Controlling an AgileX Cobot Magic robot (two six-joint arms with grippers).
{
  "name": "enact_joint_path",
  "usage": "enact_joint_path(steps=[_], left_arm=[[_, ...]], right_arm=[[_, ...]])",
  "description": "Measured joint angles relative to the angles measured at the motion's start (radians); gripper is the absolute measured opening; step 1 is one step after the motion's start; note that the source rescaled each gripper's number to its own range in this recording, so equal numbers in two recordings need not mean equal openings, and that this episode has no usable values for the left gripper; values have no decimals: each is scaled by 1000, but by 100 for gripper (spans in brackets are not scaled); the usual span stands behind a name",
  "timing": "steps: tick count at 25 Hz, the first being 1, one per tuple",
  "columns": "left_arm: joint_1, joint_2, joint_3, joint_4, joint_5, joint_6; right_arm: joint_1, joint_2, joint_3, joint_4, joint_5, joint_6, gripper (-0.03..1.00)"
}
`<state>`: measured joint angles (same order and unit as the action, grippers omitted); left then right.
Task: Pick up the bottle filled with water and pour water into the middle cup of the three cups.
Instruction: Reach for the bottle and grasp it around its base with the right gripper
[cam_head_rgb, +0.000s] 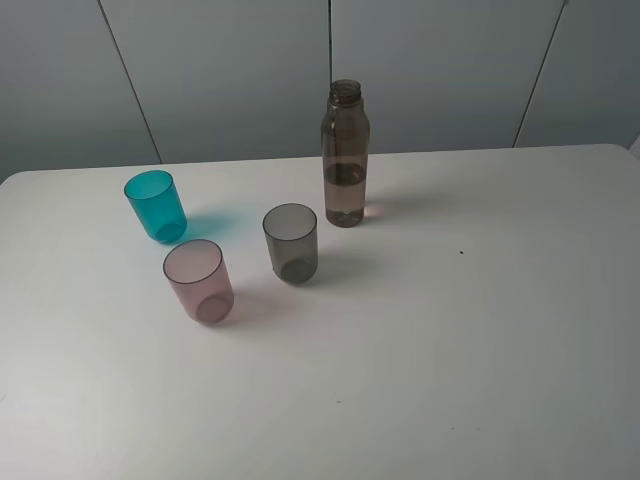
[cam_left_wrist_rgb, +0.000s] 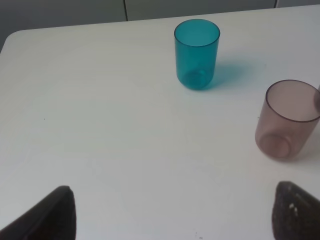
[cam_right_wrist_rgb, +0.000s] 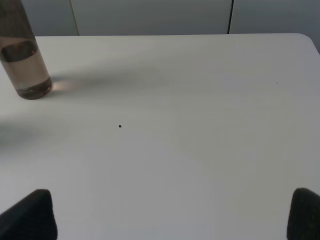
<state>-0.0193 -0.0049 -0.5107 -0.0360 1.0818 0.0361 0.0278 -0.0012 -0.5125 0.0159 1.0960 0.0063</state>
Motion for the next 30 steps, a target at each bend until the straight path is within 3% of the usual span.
enact_joint_path(steps=[30], left_arm=[[0,0,0,0,0,0]], right_arm=[[0,0,0,0,0,0,100]])
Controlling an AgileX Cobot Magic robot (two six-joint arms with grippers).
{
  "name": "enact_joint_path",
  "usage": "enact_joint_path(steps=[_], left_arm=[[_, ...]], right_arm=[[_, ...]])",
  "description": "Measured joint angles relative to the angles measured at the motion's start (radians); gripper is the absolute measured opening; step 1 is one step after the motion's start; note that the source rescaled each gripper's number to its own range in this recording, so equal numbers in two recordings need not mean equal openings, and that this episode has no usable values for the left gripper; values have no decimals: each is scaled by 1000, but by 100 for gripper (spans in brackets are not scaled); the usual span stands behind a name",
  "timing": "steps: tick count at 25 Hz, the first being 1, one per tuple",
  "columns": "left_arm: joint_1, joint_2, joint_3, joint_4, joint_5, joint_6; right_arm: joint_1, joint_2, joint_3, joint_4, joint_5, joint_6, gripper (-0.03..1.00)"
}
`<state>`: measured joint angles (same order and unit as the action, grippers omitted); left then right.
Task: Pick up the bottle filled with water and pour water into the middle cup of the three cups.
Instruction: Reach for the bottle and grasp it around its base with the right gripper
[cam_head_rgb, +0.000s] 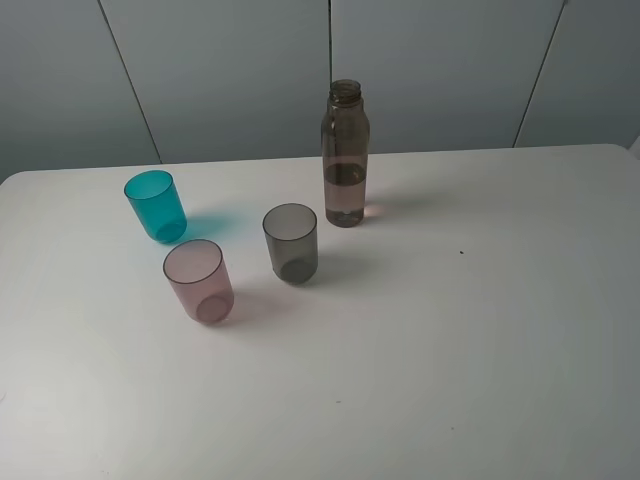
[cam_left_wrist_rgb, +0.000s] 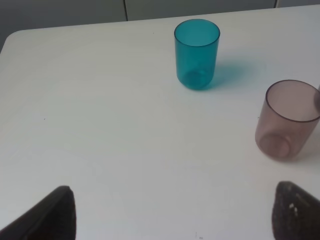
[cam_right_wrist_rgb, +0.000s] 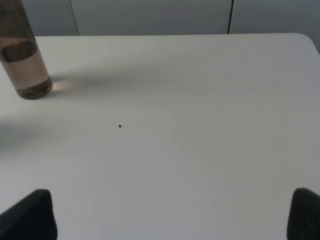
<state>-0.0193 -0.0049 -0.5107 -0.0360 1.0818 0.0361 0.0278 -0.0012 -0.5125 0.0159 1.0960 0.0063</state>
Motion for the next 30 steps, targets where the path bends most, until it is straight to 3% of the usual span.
enact_joint_path(steps=[21,25,30], left_arm=[[0,0,0,0,0,0],[0,0,0,0,0,0],[0,0,0,0,0,0]], right_arm=[[0,82,-11,0,-28,0,100],[0,246,-79,59,-174,3,100],[0,462,-151,100,-466,-32,100]])
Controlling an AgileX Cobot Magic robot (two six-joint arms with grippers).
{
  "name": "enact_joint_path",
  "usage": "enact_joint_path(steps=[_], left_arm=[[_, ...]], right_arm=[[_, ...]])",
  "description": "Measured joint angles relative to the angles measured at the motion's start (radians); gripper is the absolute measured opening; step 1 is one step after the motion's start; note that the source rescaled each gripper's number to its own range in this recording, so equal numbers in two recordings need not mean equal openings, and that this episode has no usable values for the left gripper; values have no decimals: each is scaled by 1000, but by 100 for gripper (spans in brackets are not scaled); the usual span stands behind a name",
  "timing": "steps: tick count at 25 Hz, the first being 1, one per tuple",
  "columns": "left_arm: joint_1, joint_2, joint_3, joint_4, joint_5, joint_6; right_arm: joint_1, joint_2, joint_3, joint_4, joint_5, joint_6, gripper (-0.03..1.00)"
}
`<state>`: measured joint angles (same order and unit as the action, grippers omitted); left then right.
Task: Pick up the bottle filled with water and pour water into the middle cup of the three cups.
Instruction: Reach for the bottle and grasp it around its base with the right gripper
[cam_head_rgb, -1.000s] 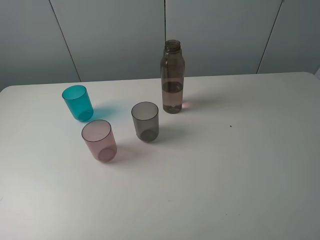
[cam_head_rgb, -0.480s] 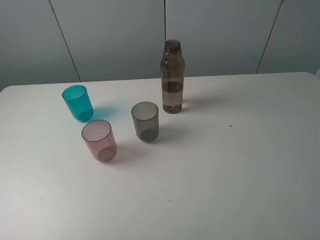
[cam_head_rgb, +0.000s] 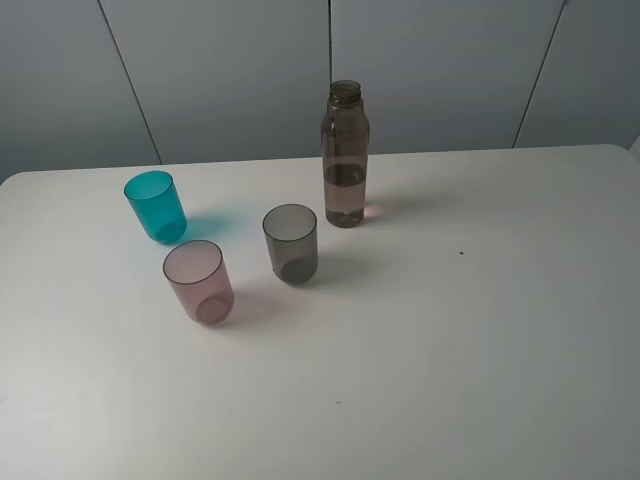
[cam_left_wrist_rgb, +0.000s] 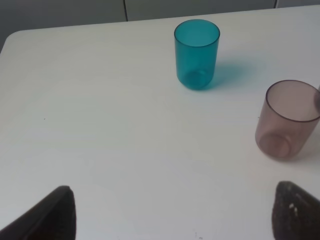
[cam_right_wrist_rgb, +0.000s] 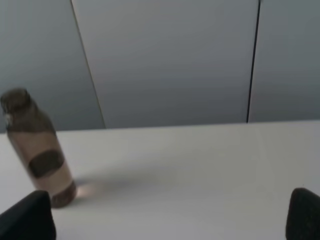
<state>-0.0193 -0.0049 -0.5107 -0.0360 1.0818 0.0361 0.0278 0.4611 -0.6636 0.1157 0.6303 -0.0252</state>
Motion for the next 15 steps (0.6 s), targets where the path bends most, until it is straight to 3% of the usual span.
enact_joint_path(steps=[5,10,15], left_arm=[[0,0,0,0,0,0],[0,0,0,0,0,0],[0,0,0,0,0,0]], right_arm=[[54,219,-38,2,-146,-38,100],[262,447,-40,2,-265,-81,100],[405,685,-40,2,-470,-106,100]])
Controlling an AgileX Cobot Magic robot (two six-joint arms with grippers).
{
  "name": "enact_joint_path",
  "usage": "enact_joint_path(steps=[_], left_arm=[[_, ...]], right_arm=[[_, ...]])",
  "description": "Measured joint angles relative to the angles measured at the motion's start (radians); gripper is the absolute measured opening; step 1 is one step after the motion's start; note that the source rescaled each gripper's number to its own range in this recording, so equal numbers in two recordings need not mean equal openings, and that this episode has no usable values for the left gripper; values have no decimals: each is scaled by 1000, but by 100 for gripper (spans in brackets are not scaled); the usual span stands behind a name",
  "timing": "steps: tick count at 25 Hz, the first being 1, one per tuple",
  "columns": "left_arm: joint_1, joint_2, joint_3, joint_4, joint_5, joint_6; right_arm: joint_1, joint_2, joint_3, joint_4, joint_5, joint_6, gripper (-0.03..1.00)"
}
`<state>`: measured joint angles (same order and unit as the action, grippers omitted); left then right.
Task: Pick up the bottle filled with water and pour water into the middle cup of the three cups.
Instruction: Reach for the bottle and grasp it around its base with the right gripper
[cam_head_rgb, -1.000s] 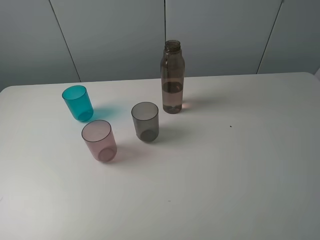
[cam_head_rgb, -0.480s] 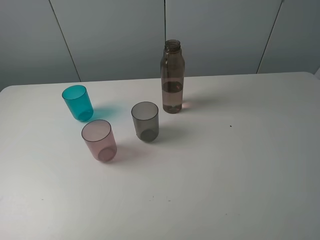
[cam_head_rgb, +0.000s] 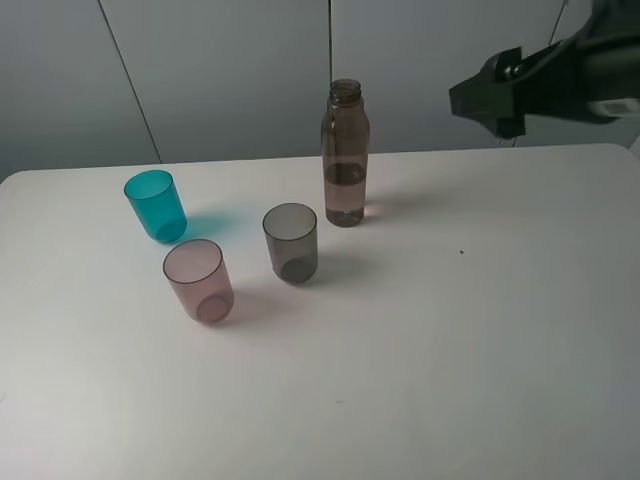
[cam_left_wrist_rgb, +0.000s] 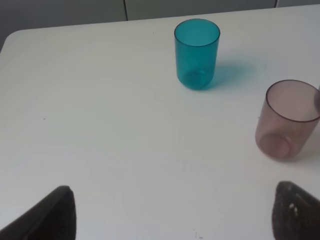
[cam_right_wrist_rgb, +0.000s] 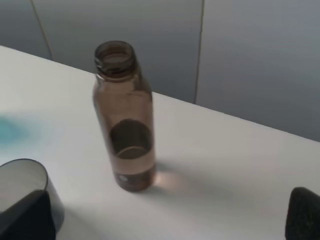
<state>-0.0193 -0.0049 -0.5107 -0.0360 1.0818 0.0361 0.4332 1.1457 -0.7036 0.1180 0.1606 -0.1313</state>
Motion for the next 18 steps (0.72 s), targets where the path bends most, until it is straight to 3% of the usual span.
enact_joint_path(steps=[7,18], left_arm=[[0,0,0,0,0,0],[0,0,0,0,0,0]], right_arm=[[69,287,-2,-21,-278,-8,100],[74,615,-2,-71,-455,-8,100]])
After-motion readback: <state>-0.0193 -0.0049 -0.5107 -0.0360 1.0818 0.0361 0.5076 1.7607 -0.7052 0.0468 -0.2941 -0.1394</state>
